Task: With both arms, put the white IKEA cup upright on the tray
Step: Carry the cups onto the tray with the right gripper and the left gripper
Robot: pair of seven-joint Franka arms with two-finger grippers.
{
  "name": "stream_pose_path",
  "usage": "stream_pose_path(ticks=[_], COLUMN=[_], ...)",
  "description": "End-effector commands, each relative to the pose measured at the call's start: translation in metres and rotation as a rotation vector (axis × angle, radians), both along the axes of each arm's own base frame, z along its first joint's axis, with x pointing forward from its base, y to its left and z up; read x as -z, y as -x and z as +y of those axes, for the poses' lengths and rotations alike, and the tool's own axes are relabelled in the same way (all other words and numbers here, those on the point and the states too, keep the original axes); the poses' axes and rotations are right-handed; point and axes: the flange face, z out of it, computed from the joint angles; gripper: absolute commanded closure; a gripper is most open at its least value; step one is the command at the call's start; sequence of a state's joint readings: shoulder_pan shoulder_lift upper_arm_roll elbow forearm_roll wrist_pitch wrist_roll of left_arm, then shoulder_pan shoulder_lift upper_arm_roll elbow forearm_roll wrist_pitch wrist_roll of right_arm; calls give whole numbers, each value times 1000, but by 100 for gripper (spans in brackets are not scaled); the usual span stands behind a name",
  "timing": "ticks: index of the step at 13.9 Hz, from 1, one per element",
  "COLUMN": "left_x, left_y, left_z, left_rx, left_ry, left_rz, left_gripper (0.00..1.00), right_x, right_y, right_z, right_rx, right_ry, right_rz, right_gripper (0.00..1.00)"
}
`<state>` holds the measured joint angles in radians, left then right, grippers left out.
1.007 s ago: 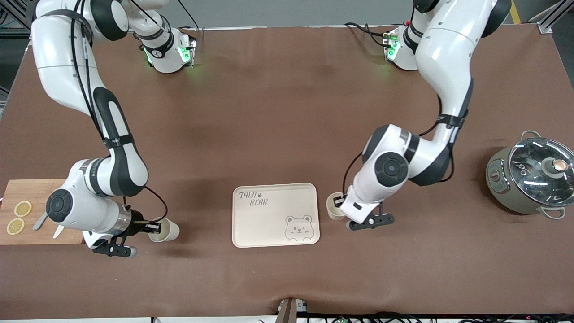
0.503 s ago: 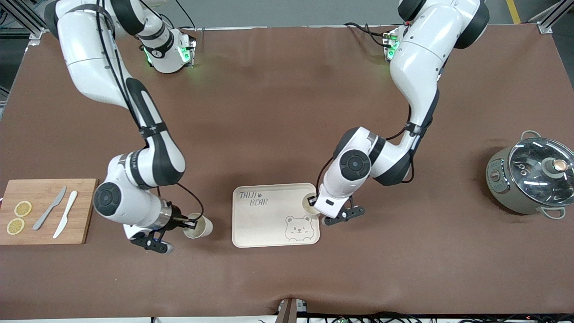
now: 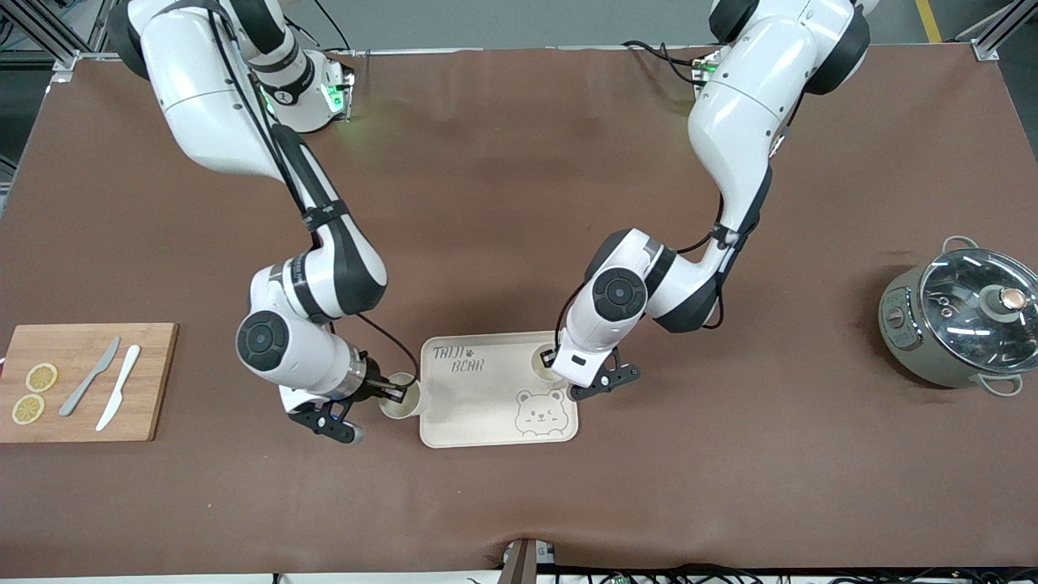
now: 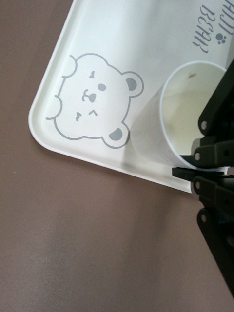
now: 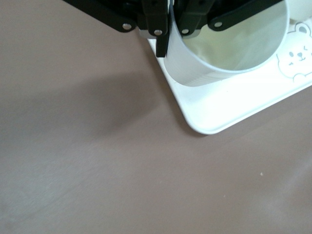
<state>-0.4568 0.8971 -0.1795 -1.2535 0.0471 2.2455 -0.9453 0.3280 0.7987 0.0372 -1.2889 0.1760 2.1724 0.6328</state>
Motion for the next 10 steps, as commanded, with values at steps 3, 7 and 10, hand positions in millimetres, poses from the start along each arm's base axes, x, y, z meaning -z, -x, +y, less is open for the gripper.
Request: stream_pose_path(ticks=[3,7,10], left_x=[-3,-15,-30], left_y=[-6,-8,-15], left_z=[-2,2,15], left_rx=[-23,-17,1], left_ry=[16,11,-15], left_rz=[-7,-21,-31], left_gripper=[52,15,0], right_x=[23,51,58], right_y=[12,20,20], right_z=[43,62,61], right_rx=[-9,-15,-46], right_ry=[21,37,81], right_rz=[-29,-44,-55], right_gripper=[100,100,100])
